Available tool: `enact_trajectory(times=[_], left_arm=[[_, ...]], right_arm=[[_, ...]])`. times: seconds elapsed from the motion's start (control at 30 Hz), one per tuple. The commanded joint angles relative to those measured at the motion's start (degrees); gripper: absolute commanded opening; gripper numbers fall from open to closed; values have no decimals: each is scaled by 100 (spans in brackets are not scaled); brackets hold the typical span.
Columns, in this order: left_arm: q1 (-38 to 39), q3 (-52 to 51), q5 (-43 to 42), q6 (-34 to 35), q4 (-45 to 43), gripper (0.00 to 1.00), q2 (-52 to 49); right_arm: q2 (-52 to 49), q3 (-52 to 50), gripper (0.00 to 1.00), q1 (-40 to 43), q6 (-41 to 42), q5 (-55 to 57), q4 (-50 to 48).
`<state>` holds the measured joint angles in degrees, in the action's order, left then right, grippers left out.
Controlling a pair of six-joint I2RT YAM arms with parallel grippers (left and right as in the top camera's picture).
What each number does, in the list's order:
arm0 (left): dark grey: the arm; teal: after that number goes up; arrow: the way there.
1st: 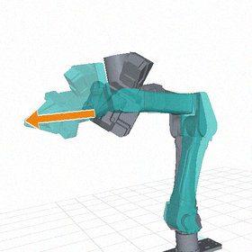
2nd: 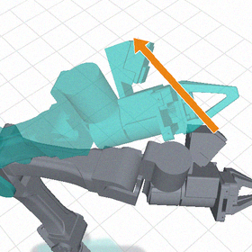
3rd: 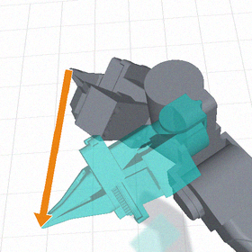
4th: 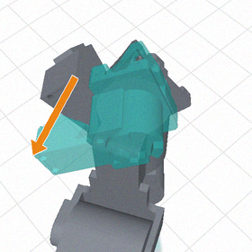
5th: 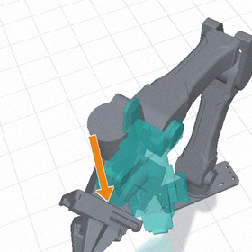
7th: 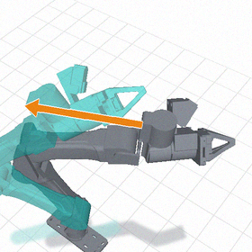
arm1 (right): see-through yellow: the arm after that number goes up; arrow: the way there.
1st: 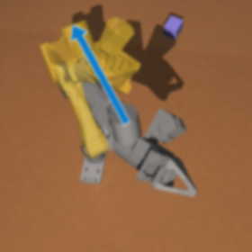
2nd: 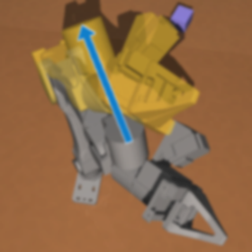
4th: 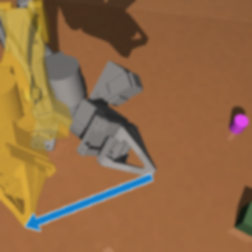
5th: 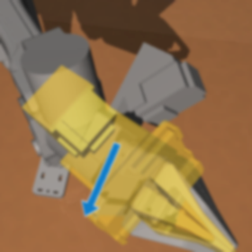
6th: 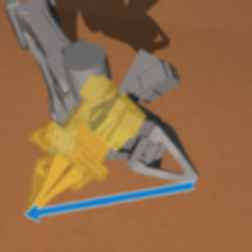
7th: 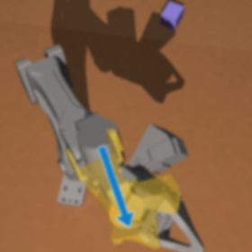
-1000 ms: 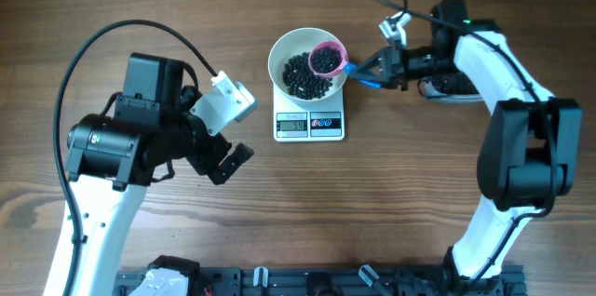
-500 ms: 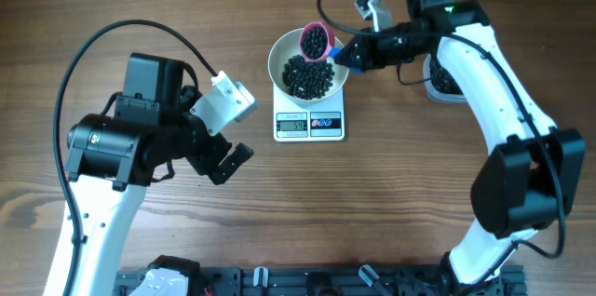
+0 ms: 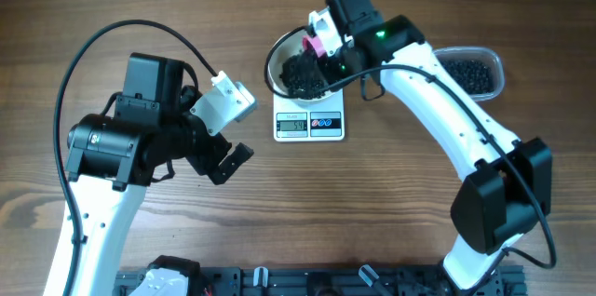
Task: Scoop item into bowl and weigh 150g on scale
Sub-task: 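Tip the pink scoop to pour beans into the white bowl, then return the empty scoop right to the bean tub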
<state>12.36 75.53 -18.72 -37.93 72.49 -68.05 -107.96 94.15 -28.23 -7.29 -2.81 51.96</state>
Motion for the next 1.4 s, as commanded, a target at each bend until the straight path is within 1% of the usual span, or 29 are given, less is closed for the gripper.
enact_trajectory(times=[0.0, 0.07, 0.2, 0.27, 0.37, 0.43, 0.53, 0.63, 0.7, 0.8, 0.97, 1.0, 1.07, 1.17, 1.23, 1.3, 1.37], left_arm=[[-37, 66, -9, -107, 0, 100, 0], [-37, 66, -9, -105, 0, 100, 0], [-37, 66, -9, -107, 0, 100, 0], [-37, 66, -9, -105, 0, 100, 0], [-37, 66, -9, -105, 0, 100, 0], [-37, 66, -9, -107, 0, 100, 0], [-37, 66, -9, -107, 0, 100, 0], [-37, 66, -9, -105, 0, 100, 0], [-37, 66, -9, -107, 0, 100, 0], [-37, 66, -9, -105, 0, 100, 0], [-37, 66, -9, -105, 0, 100, 0], [-37, 66, -9, -105, 0, 100, 0], [-37, 66, -9, -105, 0, 100, 0], [-37, 66, -9, -105, 0, 100, 0], [-37, 66, -9, -107, 0, 100, 0], [-37, 66, -9, -105, 0, 100, 0], [-37, 66, -9, -107, 0, 100, 0]], right_arm=[[127, 105, 4, -105, -334, 859, -31], [127, 107, 4, -125, -354, 1040, -35], [164, 118, 4, -125, -636, 1051, -72], [190, 118, 4, -122, -651, 1049, -85], [354, 122, 4, -122, -927, 1097, -114], [529, 122, 4, -122, -918, 1032, -181], [586, 107, 4, -122, -883, 590, -52], [590, 114, 4, -122, -824, 710, -24], [667, 122, 4, -68, -584, 702, -26], [811, 120, 4, -20, -584, -35, 85], [767, -31, 4, -79, -588, 216, 63], [776, -9, 4, -59, -420, 363, 35], [833, 205, 4, 175, -146, 424, 122], [1049, 407, 4, 837, -160, 424, 501], [1182, 411, 4, 1523, -157, 424, 1045], [1187, 411, 4, 2033, -177, 428, 1438], [1174, 361, 4, 2715, -181, 452, 1646]])
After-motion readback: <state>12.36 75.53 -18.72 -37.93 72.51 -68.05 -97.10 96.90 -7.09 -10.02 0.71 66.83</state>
